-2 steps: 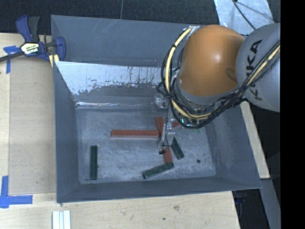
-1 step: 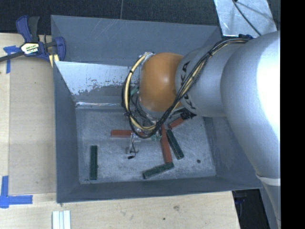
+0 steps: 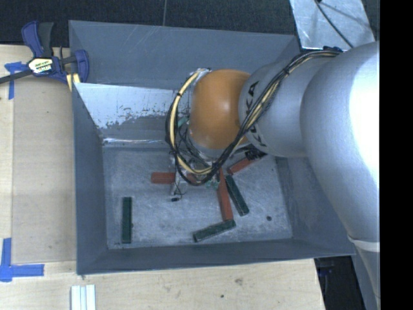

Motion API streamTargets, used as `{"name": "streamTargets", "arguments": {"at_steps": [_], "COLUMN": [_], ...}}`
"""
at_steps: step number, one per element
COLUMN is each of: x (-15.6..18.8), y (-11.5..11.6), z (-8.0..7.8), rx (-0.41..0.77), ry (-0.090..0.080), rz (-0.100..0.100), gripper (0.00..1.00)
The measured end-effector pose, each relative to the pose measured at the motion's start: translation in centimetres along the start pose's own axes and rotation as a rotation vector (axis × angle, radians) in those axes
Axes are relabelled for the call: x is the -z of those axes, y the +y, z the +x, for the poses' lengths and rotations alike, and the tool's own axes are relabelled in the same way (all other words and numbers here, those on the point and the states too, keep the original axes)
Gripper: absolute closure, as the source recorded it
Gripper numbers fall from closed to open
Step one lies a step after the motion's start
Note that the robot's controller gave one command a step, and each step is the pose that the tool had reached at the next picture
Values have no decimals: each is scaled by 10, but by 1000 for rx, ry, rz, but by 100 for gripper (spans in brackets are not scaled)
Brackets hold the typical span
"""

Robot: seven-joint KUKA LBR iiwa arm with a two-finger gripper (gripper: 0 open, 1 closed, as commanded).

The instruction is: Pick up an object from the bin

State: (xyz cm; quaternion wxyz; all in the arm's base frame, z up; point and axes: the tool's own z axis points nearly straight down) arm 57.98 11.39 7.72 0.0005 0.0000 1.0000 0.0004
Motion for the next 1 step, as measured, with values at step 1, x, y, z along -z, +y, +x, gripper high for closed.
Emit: {"name": "streamTargets", "arguments": {"at_steps": [1], "x": [126], "y": [1], "z": [8], "rx": [21], "ry": [-2], "rz": [0], "gripper": [100]}}
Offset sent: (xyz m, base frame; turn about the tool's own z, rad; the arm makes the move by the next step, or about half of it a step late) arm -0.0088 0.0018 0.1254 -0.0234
